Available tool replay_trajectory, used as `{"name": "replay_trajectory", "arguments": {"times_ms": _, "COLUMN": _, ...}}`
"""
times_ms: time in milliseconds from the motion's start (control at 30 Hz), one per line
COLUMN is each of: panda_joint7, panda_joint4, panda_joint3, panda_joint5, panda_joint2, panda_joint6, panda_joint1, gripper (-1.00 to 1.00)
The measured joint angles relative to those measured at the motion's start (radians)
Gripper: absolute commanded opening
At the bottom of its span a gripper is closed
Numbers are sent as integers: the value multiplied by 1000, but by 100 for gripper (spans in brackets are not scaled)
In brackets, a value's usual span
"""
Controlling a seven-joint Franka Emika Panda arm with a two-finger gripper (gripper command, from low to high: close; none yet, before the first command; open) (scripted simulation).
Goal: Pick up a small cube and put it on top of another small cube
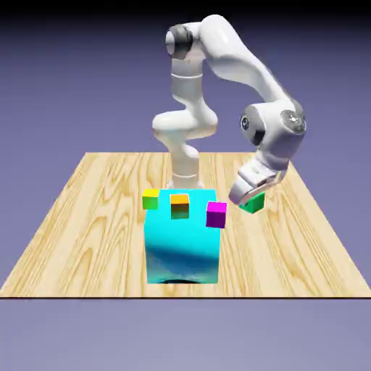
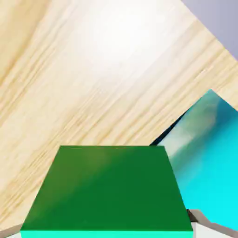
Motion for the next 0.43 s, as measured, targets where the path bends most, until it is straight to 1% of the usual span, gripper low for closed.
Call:
{"name": "replay_trajectory", "arguments": {"times_ms": 100, "panda_joint7": -41, "panda_joint4": 40, "panda_joint3": -110, "panda_joint5": -45, "panda_joint2": -64, "panda_joint6": -94, "panda_joint1": -107, "gripper": -100}}
{"name": "replay_trajectory", "arguments": {"times_ms": 167, "panda_joint7": -18, "panda_joint4": 38, "panda_joint3": -139, "panda_joint5": -67, "panda_joint2": -71, "panda_joint6": -98, "panda_joint1": -102, "gripper": -100}}
{"name": "replay_trajectory", "arguments": {"times_ms": 300, "panda_joint7": -9, "panda_joint4": -106, "panda_joint3": -149, "panda_joint5": -77, "panda_joint2": -69, "panda_joint6": 49, "panda_joint1": -118, "gripper": -100}}
{"name": "replay_trajectory", "arguments": {"times_ms": 333, "panda_joint7": -7, "panda_joint4": -133, "panda_joint3": -151, "panda_joint5": -79, "panda_joint2": -69, "panda_joint6": 76, "panda_joint1": -119, "gripper": 100}}
{"name": "replay_trajectory", "arguments": {"times_ms": 400, "panda_joint7": -7, "panda_joint4": -133, "panda_joint3": -151, "panda_joint5": -81, "panda_joint2": -69, "panda_joint6": 77, "panda_joint1": -118, "gripper": 100}}
{"name": "replay_trajectory", "arguments": {"times_ms": 433, "panda_joint7": -9, "panda_joint4": -97, "panda_joint3": -148, "panda_joint5": -79, "panda_joint2": -69, "panda_joint6": 40, "panda_joint1": -114, "gripper": 100}}
